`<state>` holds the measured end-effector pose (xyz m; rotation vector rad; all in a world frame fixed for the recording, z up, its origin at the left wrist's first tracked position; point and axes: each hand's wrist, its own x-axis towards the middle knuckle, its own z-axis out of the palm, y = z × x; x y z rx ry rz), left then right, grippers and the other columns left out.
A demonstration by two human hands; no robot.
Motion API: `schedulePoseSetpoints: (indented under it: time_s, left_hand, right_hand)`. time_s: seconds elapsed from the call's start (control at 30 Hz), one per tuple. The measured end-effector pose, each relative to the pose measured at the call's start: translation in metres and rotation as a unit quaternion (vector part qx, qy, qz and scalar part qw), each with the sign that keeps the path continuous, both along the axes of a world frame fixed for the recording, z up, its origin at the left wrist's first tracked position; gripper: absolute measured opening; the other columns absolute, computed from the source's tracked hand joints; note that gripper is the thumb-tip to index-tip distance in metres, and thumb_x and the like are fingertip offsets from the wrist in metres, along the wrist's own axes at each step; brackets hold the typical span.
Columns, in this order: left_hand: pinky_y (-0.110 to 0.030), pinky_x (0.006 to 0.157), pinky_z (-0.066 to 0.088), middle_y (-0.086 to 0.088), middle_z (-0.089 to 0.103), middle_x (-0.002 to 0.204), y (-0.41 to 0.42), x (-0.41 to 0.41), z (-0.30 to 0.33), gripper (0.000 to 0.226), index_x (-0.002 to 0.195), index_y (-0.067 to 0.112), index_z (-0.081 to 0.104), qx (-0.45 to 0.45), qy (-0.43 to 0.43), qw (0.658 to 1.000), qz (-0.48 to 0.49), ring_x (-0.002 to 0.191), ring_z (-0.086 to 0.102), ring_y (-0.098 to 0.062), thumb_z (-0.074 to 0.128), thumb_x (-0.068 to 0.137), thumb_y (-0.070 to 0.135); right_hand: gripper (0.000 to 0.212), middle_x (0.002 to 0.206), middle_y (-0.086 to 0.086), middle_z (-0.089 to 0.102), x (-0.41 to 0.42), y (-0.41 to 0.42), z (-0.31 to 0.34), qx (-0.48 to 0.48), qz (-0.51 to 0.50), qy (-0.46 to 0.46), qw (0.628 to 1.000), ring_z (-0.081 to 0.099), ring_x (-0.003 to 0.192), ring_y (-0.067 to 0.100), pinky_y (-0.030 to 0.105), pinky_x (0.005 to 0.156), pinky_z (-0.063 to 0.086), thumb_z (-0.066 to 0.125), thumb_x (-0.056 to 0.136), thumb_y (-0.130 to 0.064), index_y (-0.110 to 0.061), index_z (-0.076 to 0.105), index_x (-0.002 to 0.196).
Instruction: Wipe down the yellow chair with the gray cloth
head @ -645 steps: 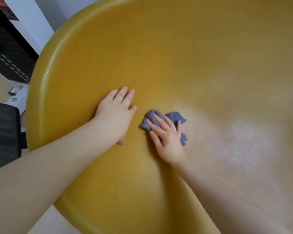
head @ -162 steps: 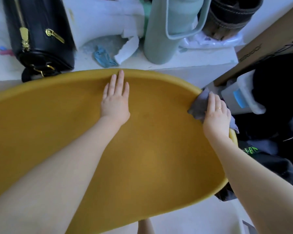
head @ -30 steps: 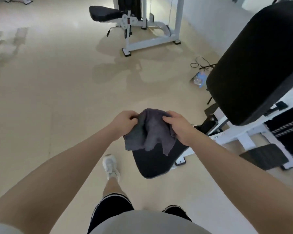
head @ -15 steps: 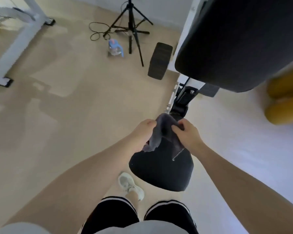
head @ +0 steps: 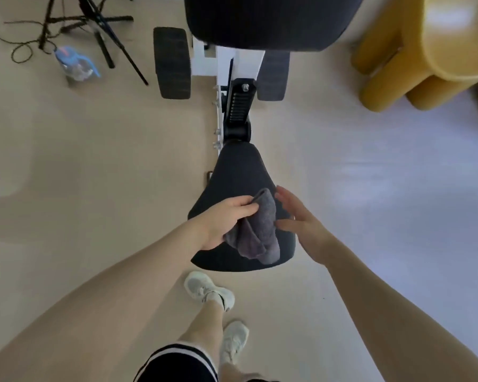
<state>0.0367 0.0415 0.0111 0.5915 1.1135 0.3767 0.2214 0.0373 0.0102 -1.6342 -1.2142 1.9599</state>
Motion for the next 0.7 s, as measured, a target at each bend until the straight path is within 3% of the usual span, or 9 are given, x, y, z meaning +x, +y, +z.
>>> schedulePoseSetpoints:
  time_s: [0.07,0.13,0.23,0.33,0.4,0.47,0.57,0.63,0.7]
  left_hand:
    - [-0.039,0.09,0.051,-0.001,0.064,0.113,-0.008,-0.001,-0.008,0.022,0.106,0.025,0.062,0.001,-0.029,0.999,0.017,0.111,0.058,-0.019,0.041,0.099,0.027]
    - [-0.036,0.077,0.053,0.0,0.065,0.108,-0.017,-0.005,-0.021,0.023,0.101,0.026,0.063,0.008,-0.012,0.998,0.069,0.105,0.06,-0.019,0.04,0.1,0.026]
    - [-0.044,0.084,0.053,-0.003,0.062,0.115,-0.029,-0.016,-0.06,0.02,0.11,0.023,0.059,0.052,0.131,0.984,0.105,0.109,0.058,-0.022,0.043,0.099,0.024]
    - [-0.036,0.111,0.031,-0.004,0.047,0.137,-0.039,-0.026,-0.097,0.045,0.139,0.016,0.036,0.141,0.291,0.944,0.069,0.129,0.043,-0.021,0.045,0.096,0.01]
    - [-0.029,0.111,0.025,-0.006,0.036,0.146,-0.043,-0.031,-0.107,0.05,0.141,0.01,0.034,0.267,0.389,0.881,-0.03,0.135,0.034,-0.021,0.045,0.093,0.001]
    - [-0.03,0.114,0.02,-0.005,0.029,0.151,-0.048,-0.037,-0.116,0.049,0.14,0.01,0.038,0.398,0.408,0.8,-0.187,0.14,0.025,-0.022,0.042,0.092,-0.002]
    - [-0.036,0.117,0.008,0.0,0.005,0.159,-0.048,-0.046,-0.131,0.051,0.148,0.02,0.024,0.421,0.406,0.661,-0.471,0.146,0.002,-0.022,0.034,0.099,0.009]
    - [-0.036,0.117,0.006,-0.001,-0.002,0.159,-0.041,-0.051,-0.126,0.053,0.15,0.021,0.017,0.393,0.401,0.62,-0.548,0.146,-0.003,-0.023,0.033,0.1,0.013]
    - [-0.035,0.117,0.008,-0.001,0.0,0.159,-0.031,-0.053,-0.104,0.054,0.15,0.019,0.014,0.391,0.393,0.628,-0.547,0.146,-0.002,-0.022,0.035,0.1,0.016]
  right_hand:
    - [0.057,0.13,0.004,0.052,0.011,-0.009,-0.017,-0.113,0.047,0.085,0.989,0.049,0.121,0.025,0.046,0.104,0.039,0.066,0.083,-0.016,-0.024,0.04,0.134]
    - [0.033,0.113,0.009,0.062,0.013,-0.016,-0.027,-0.142,0.055,0.06,0.986,0.059,0.105,0.026,0.044,0.095,0.048,0.062,0.085,-0.024,-0.015,0.055,0.117]
    - [0.009,0.094,0.003,0.062,0.006,-0.021,-0.05,-0.016,-0.013,-0.115,0.993,0.057,0.092,0.021,0.028,0.078,0.048,0.061,0.088,-0.018,-0.012,0.063,0.095]
    - [0.036,0.123,0.01,0.048,-0.011,-0.025,-0.079,0.15,-0.012,-0.371,0.916,0.046,0.111,0.026,0.03,0.092,0.04,0.054,0.089,-0.006,-0.011,0.05,0.124]
    - [0.04,0.132,0.014,0.042,-0.026,-0.035,-0.092,0.233,0.055,-0.423,0.874,0.038,0.121,0.032,0.038,0.103,0.035,0.053,0.087,0.0,-0.008,0.05,0.127]
    - [0.038,0.137,0.011,0.041,-0.042,-0.05,-0.104,0.255,0.149,-0.427,0.855,0.035,0.126,0.03,0.039,0.108,0.03,0.053,0.089,-0.005,-0.01,0.05,0.127]
    - [0.048,0.154,0.004,0.017,-0.06,-0.071,-0.121,0.194,0.241,-0.421,0.852,0.013,0.141,0.025,0.037,0.114,0.016,0.044,0.097,-0.022,-0.016,0.029,0.143]
    - [0.054,0.157,0.002,0.005,-0.065,-0.075,-0.119,0.158,0.246,-0.425,0.857,0.004,0.143,0.023,0.038,0.115,0.011,0.041,0.098,-0.027,-0.018,0.018,0.146]
    - [0.054,0.156,0.003,0.007,-0.066,-0.073,-0.097,0.133,0.2,-0.421,0.875,0.011,0.142,0.025,0.037,0.115,0.014,0.041,0.098,-0.026,-0.016,0.019,0.146]
